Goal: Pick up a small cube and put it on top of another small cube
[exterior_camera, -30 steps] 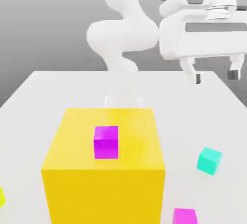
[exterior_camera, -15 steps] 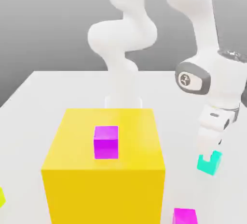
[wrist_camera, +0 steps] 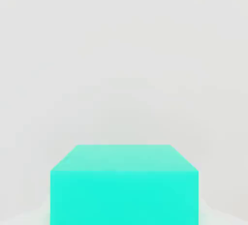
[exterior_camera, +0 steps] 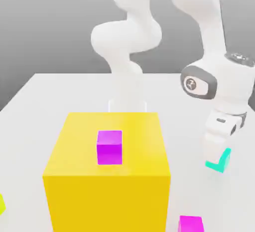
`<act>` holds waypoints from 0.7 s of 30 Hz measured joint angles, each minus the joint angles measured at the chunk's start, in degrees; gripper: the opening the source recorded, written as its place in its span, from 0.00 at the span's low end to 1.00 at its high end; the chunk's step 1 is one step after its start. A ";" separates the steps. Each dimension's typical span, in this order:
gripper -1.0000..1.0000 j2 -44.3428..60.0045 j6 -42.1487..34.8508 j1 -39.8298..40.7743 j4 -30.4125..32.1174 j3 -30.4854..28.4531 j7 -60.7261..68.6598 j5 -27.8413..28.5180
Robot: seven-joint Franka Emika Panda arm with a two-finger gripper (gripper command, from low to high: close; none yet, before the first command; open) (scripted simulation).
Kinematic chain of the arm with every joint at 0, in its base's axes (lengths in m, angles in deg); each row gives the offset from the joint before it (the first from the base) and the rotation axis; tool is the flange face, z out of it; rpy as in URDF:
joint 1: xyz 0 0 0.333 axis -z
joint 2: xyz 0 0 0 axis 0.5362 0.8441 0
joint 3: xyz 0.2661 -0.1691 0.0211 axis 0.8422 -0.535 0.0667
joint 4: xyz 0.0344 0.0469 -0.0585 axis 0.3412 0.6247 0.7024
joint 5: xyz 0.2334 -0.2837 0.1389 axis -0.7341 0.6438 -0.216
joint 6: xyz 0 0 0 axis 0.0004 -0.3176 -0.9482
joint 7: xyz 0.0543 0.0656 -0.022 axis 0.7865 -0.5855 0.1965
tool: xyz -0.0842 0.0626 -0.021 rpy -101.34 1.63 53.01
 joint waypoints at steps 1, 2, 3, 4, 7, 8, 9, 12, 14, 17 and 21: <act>0.00 0.33 -1.66 0.49 -1.47 -0.14 0.69 -0.58; 0.00 1.08 -3.33 1.00 -3.25 -0.45 1.25 -0.94; 0.00 2.00 -4.99 1.49 -5.18 -0.83 1.75 -1.19; 0.00 3.02 -6.65 1.99 -7.18 -1.24 2.23 -1.36; 0.00 6.22 -11.63 3.47 -13.33 -2.53 3.46 -1.70; 0.00 7.28 -13.28 3.94 -15.40 -2.95 3.86 -1.77; 0.00 8.33 -14.92 4.39 -17.46 -3.39 4.25 -1.83; 0.00 11.37 -19.81 5.58 -23.65 -4.64 5.43 -1.95; 0.00 13.20 -22.89 6.96 -27.76 -6.23 5.82 -2.35; 0.00 15.61 -27.24 10.19 -33.90 -9.35 5.68 -3.26; 0.00 18.35 -32.84 14.44 -42.07 -13.77 5.36 -4.46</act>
